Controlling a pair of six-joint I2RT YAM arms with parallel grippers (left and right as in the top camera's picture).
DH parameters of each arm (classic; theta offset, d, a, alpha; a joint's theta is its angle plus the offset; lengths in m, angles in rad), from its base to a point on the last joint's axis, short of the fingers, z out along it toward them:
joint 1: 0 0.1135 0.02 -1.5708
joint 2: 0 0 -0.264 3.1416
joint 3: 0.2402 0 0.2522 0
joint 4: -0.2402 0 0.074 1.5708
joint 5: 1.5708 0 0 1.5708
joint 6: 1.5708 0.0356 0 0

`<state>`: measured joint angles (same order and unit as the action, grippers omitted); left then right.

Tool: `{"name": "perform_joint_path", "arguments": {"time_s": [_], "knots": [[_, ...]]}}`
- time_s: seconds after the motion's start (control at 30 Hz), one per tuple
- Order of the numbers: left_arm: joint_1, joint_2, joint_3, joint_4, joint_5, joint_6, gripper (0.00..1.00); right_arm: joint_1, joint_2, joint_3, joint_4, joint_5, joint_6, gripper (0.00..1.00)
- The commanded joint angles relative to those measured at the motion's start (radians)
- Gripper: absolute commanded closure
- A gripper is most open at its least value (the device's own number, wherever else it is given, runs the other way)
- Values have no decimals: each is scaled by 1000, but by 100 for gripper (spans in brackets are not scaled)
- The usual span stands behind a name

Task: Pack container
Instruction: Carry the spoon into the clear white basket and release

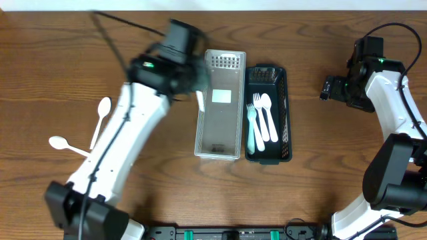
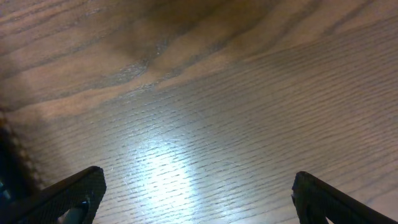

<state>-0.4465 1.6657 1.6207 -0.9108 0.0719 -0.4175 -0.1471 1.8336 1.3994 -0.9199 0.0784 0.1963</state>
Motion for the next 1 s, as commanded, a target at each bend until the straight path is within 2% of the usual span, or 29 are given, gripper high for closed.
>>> {"name": "perform_joint_path", "arguments": {"time_s": [0.0, 0.13, 0.17, 0.27, 0.4, 0.53, 0.7, 0.83, 0.97], "knots": [[-82, 97, -17, -4, -47, 42, 94, -7, -22, 10, 0, -8, -10, 1], [-127, 200, -19, -7, -56, 43, 94, -7, -22, 10, 0, -8, -10, 1], [-132, 224, -19, -10, -54, 43, 89, -7, -22, 10, 0, -8, -10, 1], [-137, 262, -19, -16, -54, 43, 59, -7, -22, 10, 0, -8, -10, 1], [-126, 229, -11, -19, -56, 74, 42, -7, -22, 10, 0, -8, -10, 1], [-79, 111, -2, -51, -105, 76, 39, -7, -22, 10, 4, -8, -10, 1], [76, -29, -5, -220, -269, 23, 34, -7, -22, 10, 10, -8, -10, 1], [232, -70, -58, -293, -274, 15, 33, -7, -22, 10, 11, -8, -10, 1], [357, -71, -182, -249, -231, 14, 30, -7, -22, 10, 11, -8, -10, 1]]}}
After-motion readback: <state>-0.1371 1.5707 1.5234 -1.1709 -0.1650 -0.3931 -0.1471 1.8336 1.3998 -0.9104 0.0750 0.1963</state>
